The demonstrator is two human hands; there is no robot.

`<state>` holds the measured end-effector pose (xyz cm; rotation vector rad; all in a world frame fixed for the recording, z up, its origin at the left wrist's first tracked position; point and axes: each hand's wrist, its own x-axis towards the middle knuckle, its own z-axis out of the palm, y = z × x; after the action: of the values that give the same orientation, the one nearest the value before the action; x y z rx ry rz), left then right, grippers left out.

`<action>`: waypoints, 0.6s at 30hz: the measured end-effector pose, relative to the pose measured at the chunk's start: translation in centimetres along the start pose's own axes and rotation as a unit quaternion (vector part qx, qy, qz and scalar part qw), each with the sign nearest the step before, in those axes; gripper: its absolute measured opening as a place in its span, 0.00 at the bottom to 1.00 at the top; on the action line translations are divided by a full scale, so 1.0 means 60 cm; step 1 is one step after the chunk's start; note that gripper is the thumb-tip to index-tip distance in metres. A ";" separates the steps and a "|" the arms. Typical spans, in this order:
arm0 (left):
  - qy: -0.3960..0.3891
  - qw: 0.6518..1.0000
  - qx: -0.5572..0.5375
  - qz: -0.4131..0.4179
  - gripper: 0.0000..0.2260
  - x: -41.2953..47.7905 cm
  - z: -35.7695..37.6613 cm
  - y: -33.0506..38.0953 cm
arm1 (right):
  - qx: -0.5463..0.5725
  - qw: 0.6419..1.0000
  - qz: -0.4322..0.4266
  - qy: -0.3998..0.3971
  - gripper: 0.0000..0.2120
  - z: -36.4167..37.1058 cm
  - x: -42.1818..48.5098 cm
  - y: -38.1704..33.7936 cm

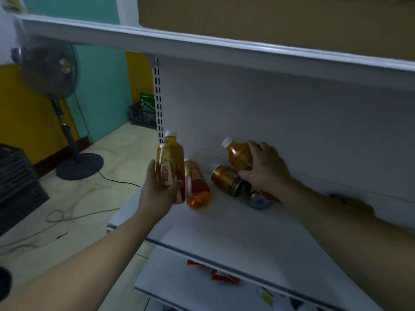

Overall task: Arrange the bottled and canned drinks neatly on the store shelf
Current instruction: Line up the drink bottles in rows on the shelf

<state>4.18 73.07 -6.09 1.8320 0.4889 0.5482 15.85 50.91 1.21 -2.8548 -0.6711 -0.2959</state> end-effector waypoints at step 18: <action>-0.252 0.916 -0.308 -0.043 0.20 -0.382 0.355 0.249 | 0.660 0.642 0.334 0.204 0.09 -0.209 -0.448 0.345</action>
<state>-0.86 39.15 -0.96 1.2604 0.0265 0.1223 -0.18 18.61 3.95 -1.3191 0.2814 -0.1702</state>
